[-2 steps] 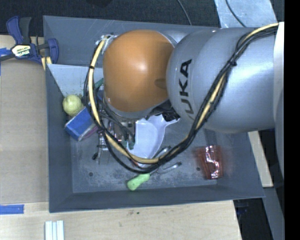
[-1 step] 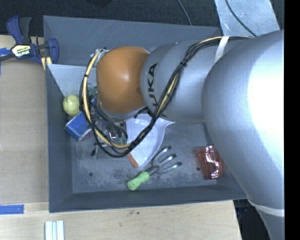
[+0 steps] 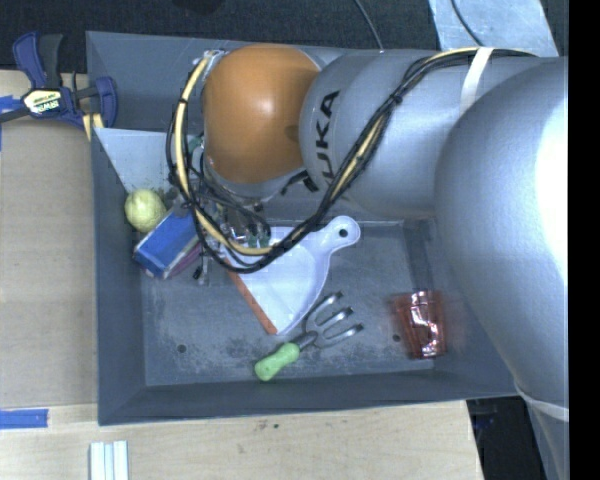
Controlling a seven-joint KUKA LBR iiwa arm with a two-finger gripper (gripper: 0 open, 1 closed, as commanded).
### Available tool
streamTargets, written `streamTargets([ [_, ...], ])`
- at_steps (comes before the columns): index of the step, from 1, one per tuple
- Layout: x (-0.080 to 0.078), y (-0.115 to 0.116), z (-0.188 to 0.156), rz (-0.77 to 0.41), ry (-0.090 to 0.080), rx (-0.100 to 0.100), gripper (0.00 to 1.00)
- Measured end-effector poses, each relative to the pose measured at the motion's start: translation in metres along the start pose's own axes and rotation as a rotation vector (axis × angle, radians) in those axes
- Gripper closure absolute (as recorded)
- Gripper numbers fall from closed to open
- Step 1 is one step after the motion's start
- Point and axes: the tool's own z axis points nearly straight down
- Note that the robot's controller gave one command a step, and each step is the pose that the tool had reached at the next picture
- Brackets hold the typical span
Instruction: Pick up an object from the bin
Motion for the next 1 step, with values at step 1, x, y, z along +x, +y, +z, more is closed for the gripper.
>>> streamTargets([
  [1, -0.0287, 0.0257, 0.0453, 0.077, -0.019, -0.003, 0.0],
])
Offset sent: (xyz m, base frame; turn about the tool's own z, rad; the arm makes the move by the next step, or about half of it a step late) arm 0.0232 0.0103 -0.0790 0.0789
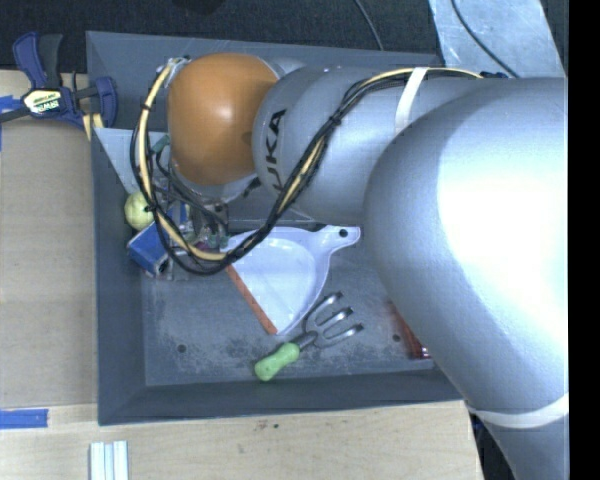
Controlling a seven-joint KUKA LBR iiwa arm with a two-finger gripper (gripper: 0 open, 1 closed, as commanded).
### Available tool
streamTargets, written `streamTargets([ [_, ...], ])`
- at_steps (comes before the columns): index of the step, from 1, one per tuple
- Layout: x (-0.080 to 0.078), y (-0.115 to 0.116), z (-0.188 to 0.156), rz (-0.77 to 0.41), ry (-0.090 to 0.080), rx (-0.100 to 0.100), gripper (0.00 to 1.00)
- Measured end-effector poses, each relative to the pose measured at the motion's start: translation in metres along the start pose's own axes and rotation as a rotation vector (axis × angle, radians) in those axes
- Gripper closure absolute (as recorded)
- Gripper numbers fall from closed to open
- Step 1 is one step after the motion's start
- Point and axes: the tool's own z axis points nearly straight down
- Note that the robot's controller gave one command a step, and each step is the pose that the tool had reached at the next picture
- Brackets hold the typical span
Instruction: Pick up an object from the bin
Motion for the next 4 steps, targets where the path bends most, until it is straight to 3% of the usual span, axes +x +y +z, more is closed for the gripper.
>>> streamTargets([
  [1, -0.003, -0.02, 0.025, 0.004, -0.011, -0.003, 0.0],
  [2, -0.011, -0.015, 0.018, -0.405, -0.042, 0.019, 1.0],
  [4, -0.014, -0.019, 0.011, -0.398, -0.045, 0.024, 1.0],
])
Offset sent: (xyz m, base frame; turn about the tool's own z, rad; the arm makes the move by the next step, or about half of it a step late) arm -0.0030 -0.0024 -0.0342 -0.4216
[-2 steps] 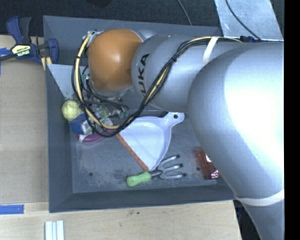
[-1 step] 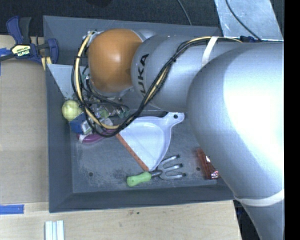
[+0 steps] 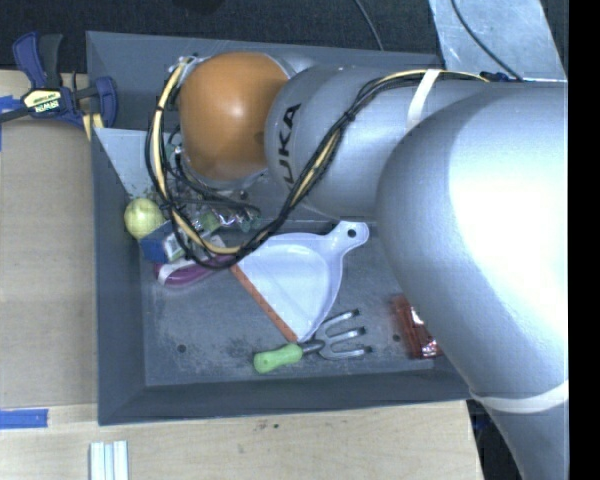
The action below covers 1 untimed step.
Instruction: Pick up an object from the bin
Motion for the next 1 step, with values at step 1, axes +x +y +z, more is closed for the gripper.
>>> streamTargets([
  [1, 0.0013, -0.0006, -0.0071, 0.002, 0.004, -0.001, 1.0],
])
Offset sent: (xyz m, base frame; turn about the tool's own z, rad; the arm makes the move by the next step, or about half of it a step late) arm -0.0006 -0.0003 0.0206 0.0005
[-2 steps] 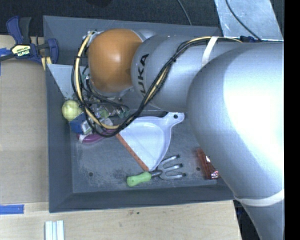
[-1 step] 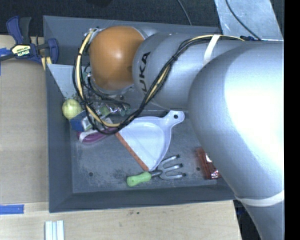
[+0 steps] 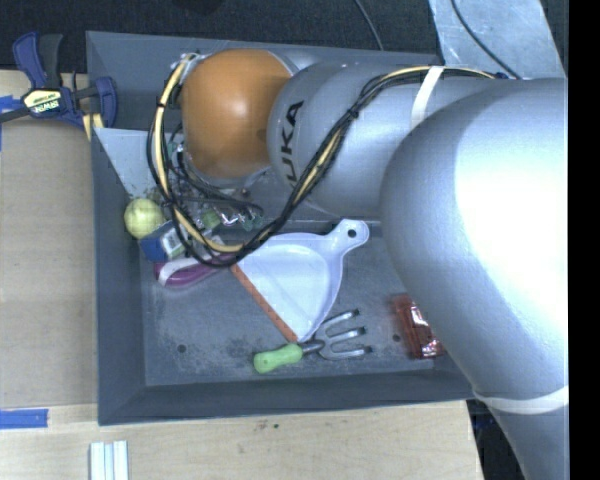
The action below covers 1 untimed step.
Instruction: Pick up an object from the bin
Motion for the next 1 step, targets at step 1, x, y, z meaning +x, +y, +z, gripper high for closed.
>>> streamTargets([
  [1, -0.002, -0.0014, -0.0137, 0.004, -0.005, 0.001, 1.0],
])
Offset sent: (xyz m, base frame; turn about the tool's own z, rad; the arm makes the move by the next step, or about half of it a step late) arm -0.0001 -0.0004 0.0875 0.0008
